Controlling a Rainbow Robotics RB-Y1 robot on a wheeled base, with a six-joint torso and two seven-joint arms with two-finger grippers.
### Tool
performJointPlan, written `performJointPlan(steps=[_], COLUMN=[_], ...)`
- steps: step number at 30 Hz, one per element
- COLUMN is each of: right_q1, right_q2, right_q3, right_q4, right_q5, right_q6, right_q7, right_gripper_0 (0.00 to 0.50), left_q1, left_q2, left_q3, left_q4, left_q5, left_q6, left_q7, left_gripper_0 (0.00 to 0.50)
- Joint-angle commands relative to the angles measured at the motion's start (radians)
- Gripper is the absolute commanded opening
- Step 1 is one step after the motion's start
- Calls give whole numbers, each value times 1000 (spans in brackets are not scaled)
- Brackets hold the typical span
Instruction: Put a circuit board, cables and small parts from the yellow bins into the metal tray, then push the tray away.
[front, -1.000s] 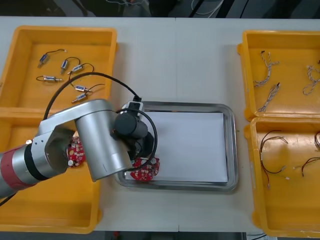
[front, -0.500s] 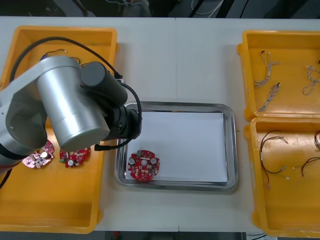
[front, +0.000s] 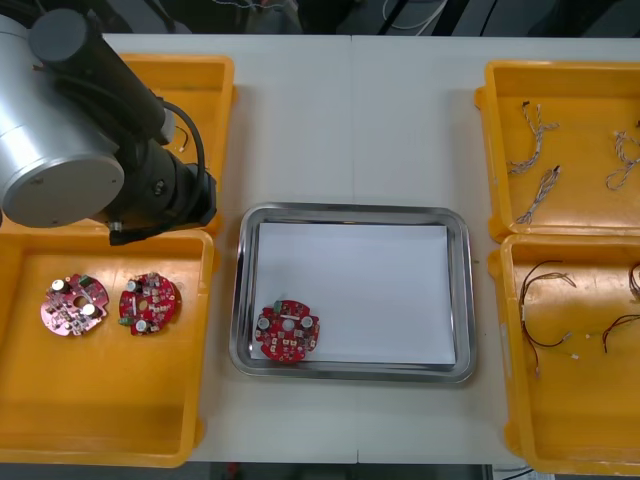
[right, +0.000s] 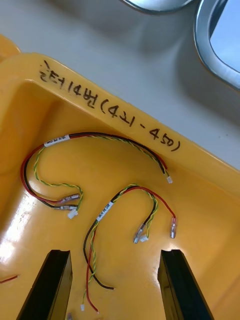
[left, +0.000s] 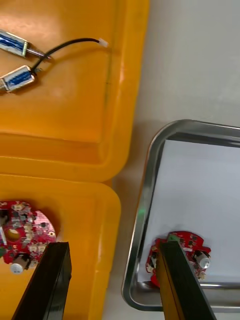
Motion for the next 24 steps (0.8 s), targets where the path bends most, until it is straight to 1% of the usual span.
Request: performJointPlan(steps=[1,7,12,16,18,24], right_q1=[-17,-17,-17,-17,-17,-17], right_q2=[42,83,105,105,106,105], right_q3=[25,37,48,57,62,72], right_q4=[-6,4,19,42,53,77], right_q5=[33,67,82,87,90,98], right_q6=[-22,-59,-86,-116,-136,-163], right_q7=[-56,-74,-90,-97,-102,-119], right_gripper_0=[500,500,500,500,500,500], left_q1=[-43,-44,-77,-109,-130,-164], left_q2=[73,100,111,111,111,111], left_q3=[46,103,120,120,120,120], left_q4=[-5,76,154,217,263,352], left_q5=[16,47,76,95,118,142], left_q6=[9,11,9,9,3,-20], left_q7=[-13,-108,-202,-274,-335,-475], left_gripper_0=[500,500,500,500,500,500])
